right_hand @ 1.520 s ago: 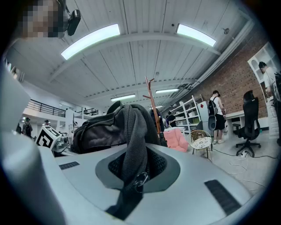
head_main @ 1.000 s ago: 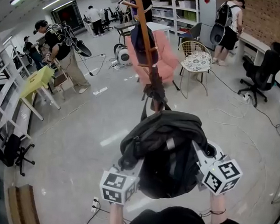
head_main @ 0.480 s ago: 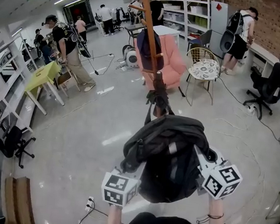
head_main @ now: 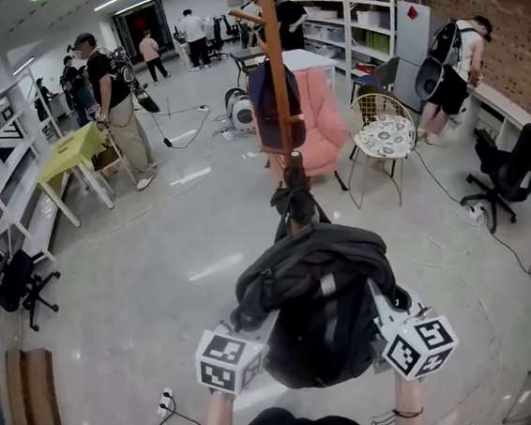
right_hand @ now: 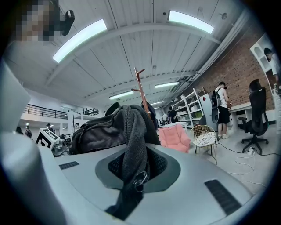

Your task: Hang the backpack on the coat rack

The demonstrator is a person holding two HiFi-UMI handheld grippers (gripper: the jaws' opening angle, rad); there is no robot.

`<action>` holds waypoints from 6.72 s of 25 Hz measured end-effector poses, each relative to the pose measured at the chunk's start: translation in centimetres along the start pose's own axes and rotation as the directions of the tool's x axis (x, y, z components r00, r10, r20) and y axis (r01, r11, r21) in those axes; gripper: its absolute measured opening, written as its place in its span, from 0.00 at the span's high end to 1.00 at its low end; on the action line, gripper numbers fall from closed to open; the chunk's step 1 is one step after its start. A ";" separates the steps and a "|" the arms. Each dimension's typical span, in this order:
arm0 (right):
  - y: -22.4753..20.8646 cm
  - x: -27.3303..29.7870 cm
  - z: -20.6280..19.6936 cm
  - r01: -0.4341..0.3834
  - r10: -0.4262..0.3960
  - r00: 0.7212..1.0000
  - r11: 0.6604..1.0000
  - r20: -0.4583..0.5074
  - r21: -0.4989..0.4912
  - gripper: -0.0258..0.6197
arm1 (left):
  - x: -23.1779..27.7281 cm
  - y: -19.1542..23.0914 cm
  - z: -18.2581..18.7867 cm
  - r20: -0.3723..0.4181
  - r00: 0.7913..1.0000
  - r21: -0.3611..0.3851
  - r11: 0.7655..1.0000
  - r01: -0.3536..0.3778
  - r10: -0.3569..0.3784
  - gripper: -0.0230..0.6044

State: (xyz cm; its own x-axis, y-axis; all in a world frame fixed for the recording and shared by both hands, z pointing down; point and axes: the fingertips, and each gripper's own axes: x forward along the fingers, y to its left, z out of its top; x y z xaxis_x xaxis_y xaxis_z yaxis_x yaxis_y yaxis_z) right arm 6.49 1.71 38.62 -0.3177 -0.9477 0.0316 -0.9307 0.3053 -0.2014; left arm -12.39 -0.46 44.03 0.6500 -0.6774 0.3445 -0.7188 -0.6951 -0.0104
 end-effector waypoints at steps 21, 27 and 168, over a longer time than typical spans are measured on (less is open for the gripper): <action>-7.0 12.7 3.9 0.044 -0.044 0.999 0.999 0.026 -0.006 0.90 | 11.9 8.2 6.3 0.017 0.999 0.015 0.999 0.044 -0.044 0.75; -8.6 14.7 4.5 0.031 -0.031 0.999 1.000 0.028 0.002 0.90 | 13.9 9.2 7.5 0.014 0.999 0.023 0.999 0.035 -0.035 0.75; -23.5 26.0 7.5 -0.222 0.224 0.974 0.964 -0.002 -0.143 0.94 | 15.8 14.7 9.2 0.139 0.791 -0.176 0.801 -0.571 0.595 0.94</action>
State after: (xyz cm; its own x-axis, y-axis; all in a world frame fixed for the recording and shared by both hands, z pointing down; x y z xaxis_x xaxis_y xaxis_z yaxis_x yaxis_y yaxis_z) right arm 21.47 -30.80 36.79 -0.5189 -0.8547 -0.0121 -0.8528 0.5186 -0.0609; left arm -10.40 -23.60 40.65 0.1211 -0.9833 0.1355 -0.9910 -0.1275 -0.0398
